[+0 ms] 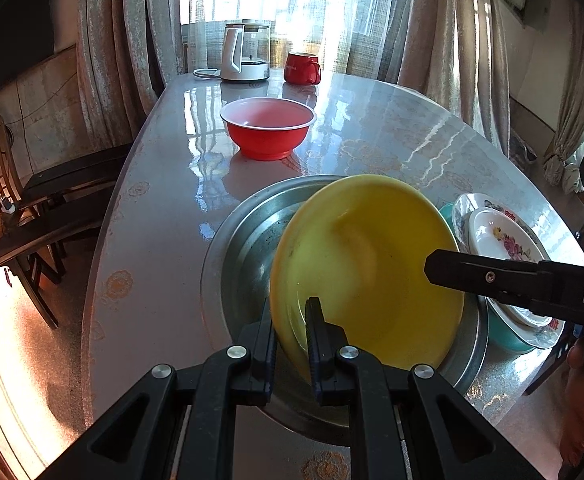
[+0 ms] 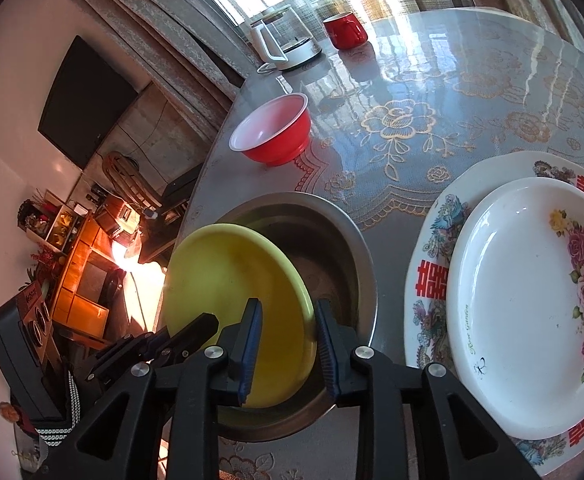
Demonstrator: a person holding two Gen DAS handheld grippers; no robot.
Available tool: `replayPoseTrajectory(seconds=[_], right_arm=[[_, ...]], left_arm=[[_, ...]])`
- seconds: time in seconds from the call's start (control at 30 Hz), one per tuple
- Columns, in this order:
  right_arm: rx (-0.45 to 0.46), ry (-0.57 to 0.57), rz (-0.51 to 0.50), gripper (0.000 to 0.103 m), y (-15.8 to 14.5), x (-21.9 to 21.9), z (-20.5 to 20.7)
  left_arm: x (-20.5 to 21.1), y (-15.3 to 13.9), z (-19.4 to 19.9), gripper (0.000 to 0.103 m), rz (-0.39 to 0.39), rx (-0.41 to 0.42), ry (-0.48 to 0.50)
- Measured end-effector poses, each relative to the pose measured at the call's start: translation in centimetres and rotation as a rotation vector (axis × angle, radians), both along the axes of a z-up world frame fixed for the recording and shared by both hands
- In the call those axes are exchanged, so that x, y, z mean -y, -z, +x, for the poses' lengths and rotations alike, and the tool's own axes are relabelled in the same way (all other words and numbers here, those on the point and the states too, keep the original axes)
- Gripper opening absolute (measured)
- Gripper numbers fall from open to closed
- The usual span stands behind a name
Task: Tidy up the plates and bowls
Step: 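Lower the yellow bowl into the steel bowl with both grippers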
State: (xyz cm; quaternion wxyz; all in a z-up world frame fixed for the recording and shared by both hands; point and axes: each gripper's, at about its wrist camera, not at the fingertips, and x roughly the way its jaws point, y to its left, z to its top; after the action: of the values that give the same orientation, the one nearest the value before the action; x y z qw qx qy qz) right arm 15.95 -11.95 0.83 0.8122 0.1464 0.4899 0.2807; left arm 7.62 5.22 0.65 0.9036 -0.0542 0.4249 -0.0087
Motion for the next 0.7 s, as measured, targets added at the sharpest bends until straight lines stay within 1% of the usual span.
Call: replayPoseTrajectory(seconds=[0.13,0.2,0.27,0.47,0.6,0.7], right_arm=[[0.007,0.009,-0.007,0.029,-0.1,0.1,-0.1],[0.043,0.018,-0.039,0.029,-0.6,0.1,-0.4],[0.062,0.013,-0.047,0.029,-0.9,0.2,-0.5],[0.052,0.006,-0.031,0.029,-0.8,0.3,-0.4],[0.040,0.007,-0.022,0.029,-0.7,0.3,-0.5],[0.037,0.006,-0.020,0.029,-0.5,0.3,-0.5]], left_arm=[[0.1,0.0,0.0,0.014,0.021,0.006,-0.002],[0.1,0.0,-0.1,0.017,0.024,0.012,-0.005],[0.1,0.0,0.0,0.017,0.020,0.009,-0.004],[0.1,0.1,0.0,0.017,0.029,0.012,-0.007],[0.5,0.2,0.2,0.017,0.069,0.017,-0.003],[0.7,0.2,0.3,0.018,0.070,0.017,0.004]])
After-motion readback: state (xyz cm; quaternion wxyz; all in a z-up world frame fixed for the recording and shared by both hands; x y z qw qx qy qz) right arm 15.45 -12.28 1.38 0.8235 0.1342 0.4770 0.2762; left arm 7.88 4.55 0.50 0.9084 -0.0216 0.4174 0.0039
